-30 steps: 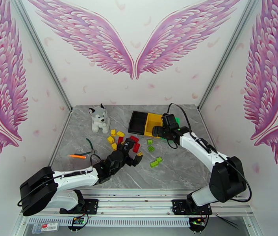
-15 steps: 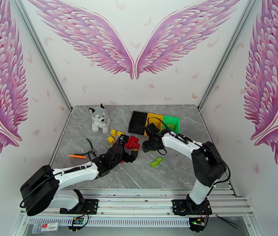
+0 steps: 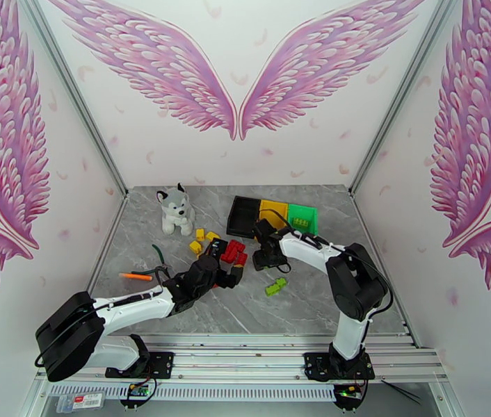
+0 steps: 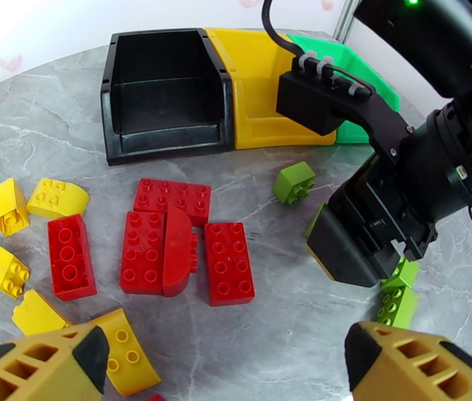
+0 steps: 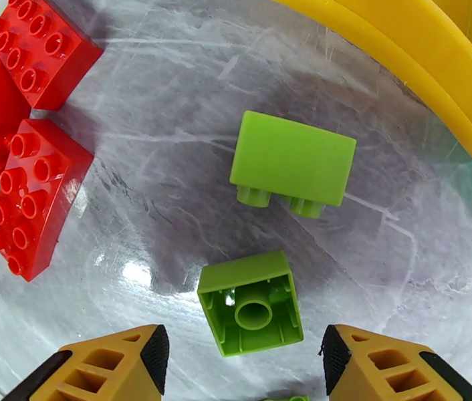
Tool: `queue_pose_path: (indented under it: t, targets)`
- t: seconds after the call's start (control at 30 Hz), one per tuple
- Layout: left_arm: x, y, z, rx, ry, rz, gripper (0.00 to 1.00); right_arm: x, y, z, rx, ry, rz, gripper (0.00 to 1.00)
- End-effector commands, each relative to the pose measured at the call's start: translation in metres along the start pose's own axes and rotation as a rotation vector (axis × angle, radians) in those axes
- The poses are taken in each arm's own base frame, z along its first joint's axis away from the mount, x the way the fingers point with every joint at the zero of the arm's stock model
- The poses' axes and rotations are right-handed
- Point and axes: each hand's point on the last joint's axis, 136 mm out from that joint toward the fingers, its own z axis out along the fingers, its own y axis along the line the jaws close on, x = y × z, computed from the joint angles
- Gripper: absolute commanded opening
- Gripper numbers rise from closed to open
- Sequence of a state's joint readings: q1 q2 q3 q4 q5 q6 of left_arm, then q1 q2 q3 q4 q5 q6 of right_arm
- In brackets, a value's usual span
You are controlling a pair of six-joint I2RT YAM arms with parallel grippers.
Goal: Sort the legos into containers by color
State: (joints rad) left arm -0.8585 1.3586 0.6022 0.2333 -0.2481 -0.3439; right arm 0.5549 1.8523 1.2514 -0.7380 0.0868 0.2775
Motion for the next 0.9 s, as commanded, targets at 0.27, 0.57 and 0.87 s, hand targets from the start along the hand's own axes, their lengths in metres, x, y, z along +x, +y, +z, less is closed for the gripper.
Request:
queue_pose_path:
  t: [0.27,0.57,0.87]
  targets:
    - [-0.008,-0.005,0.000,0.023,-0.016,0.007,0.99,-0.011,-0.008,0.015,0.018,-0.001,0.011,0.55]
    - [-0.020,-0.011,-0.007,0.016,-0.093,0.040,0.99,-0.017,-0.012,0.000,0.006,-0.060,0.033,0.32]
    - [-0.052,-0.036,-0.046,0.085,-0.346,0.124,0.99,-0.032,-0.063,-0.042,0.079,-0.251,0.203,0.27]
